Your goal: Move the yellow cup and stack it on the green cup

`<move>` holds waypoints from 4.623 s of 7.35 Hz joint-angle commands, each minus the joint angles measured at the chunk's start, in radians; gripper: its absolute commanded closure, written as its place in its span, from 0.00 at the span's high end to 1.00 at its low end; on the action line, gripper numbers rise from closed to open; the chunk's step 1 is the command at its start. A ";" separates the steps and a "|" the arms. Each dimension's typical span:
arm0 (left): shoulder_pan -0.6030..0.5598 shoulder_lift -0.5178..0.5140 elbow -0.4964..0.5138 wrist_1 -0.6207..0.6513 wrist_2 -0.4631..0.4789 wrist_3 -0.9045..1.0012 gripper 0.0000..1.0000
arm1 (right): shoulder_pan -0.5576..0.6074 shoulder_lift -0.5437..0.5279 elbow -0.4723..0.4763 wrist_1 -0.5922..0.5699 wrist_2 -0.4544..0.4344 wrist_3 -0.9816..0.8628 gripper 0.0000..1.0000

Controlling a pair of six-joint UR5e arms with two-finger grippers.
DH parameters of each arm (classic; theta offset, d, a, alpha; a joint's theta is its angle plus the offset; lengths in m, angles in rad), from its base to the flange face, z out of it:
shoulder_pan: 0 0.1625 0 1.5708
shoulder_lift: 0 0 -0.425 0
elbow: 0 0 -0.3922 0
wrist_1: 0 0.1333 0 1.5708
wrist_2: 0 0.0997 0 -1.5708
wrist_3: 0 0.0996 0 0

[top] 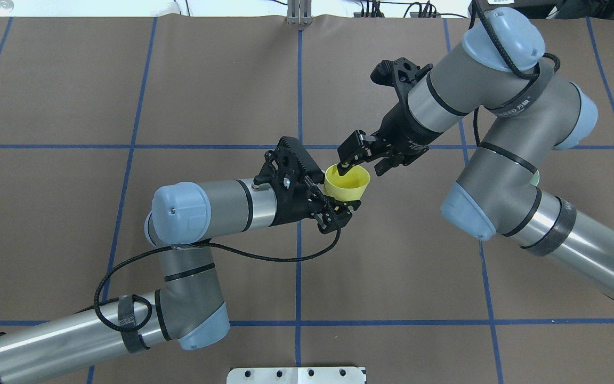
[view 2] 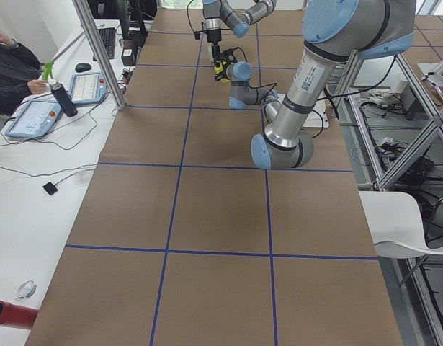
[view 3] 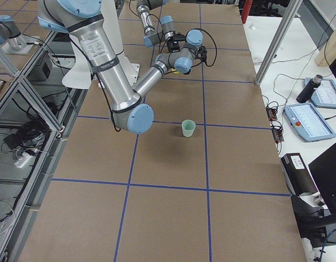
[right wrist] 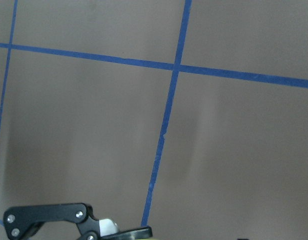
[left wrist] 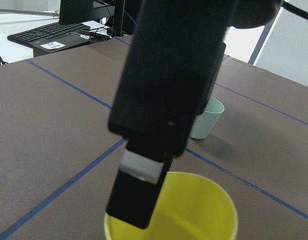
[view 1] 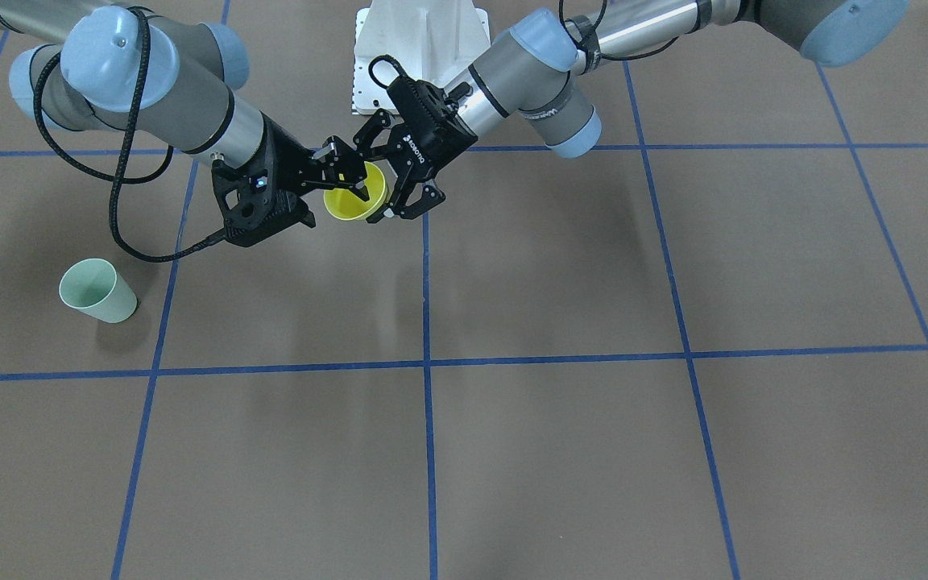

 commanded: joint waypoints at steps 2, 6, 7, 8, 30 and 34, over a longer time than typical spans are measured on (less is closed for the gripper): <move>-0.002 0.000 0.001 0.000 0.002 0.000 0.00 | 0.009 -0.008 -0.004 -0.005 0.023 0.002 0.76; 0.004 -0.006 -0.001 0.000 -0.002 -0.002 0.00 | 0.003 -0.008 -0.005 -0.010 0.023 0.003 0.67; 0.004 -0.006 -0.001 0.000 -0.002 -0.002 0.00 | 0.003 -0.008 -0.005 -0.010 0.023 0.003 0.62; 0.004 -0.006 -0.001 0.000 -0.002 -0.002 0.00 | 0.003 -0.008 -0.005 -0.011 0.023 0.003 0.51; 0.004 -0.014 0.006 0.000 0.009 -0.040 1.00 | 0.006 -0.025 0.005 0.000 0.043 0.002 0.00; 0.001 -0.012 0.006 0.000 0.009 -0.040 1.00 | 0.024 -0.030 0.004 0.000 0.045 0.002 0.00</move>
